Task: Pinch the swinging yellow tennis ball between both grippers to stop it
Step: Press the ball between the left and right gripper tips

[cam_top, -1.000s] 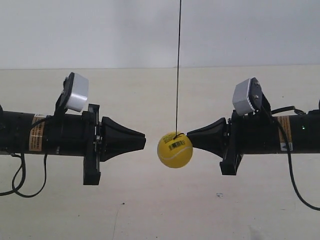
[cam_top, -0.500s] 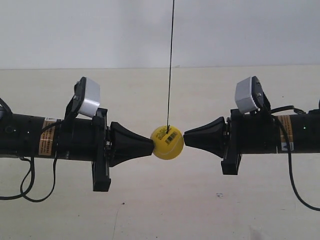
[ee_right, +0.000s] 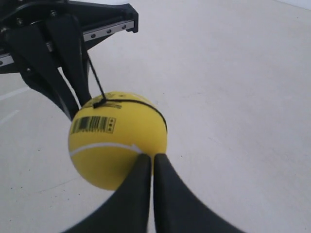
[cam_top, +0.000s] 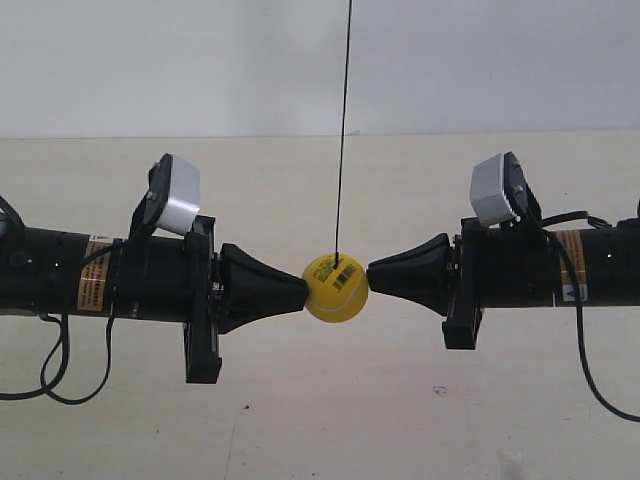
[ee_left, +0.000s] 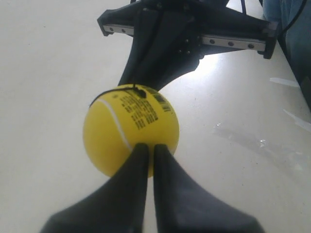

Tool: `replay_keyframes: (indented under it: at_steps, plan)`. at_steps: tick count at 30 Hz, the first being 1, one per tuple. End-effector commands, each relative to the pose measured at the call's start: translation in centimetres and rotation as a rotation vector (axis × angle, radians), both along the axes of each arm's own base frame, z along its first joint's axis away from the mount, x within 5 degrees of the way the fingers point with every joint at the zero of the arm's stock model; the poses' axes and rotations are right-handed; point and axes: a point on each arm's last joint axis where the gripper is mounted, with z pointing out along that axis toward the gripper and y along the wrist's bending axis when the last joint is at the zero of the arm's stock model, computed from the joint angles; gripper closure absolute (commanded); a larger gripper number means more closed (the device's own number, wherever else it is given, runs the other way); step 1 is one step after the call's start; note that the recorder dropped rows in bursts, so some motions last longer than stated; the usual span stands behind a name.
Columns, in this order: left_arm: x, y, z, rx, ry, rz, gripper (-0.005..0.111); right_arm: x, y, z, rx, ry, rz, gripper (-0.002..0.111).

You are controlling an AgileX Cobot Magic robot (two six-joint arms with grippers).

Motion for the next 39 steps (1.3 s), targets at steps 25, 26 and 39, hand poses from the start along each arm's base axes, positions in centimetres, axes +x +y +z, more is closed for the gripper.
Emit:
replay_keyframes:
  at_steps: [25,26,39]
  plan:
    - [0.05,-0.19,0.04,-0.002,-0.003,0.005,0.102,0.00,0.06,0.19,0.009,-0.004,0.012,0.108]
    - [0.05,-0.19,0.04,-0.002,-0.003,0.005,0.102,0.00,0.06,0.19,0.009,-0.004,0.012,0.108]
    - [0.05,-0.19,0.04,-0.002,-0.003,0.005,0.102,0.08,0.00,0.04,-0.013,-0.019,0.008,0.108]
